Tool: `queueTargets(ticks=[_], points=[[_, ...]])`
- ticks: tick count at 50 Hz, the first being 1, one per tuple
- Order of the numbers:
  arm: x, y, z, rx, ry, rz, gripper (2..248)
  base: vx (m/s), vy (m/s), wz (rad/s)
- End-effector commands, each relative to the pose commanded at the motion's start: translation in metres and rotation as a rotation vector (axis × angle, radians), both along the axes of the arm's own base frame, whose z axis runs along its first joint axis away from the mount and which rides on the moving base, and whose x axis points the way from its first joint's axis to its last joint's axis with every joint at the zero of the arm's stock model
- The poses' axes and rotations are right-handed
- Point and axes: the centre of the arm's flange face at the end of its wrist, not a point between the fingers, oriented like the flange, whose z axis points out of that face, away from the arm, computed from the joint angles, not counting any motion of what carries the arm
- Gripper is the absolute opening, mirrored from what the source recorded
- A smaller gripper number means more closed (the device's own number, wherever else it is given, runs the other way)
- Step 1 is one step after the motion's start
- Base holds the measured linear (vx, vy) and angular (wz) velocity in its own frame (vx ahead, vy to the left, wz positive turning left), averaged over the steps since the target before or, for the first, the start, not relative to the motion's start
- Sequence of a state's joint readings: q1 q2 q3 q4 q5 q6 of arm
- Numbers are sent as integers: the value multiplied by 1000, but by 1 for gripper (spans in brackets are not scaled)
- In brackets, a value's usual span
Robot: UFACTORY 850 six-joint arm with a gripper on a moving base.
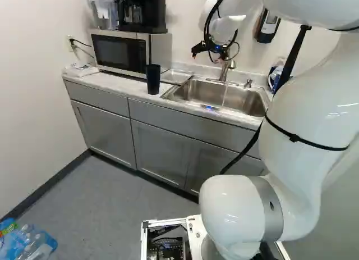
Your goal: Rinse the cup and place it in the tray
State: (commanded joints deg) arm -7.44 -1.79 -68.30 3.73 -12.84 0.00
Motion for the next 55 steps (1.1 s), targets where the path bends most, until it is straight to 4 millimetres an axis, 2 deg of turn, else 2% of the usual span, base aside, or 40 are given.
queueTargets(ticks=[16,55], points=[[-35,-7,-7,16,97,-18,247,0,0,0],[-108,-51,-23,79,332,-129,247,0,0,0]])
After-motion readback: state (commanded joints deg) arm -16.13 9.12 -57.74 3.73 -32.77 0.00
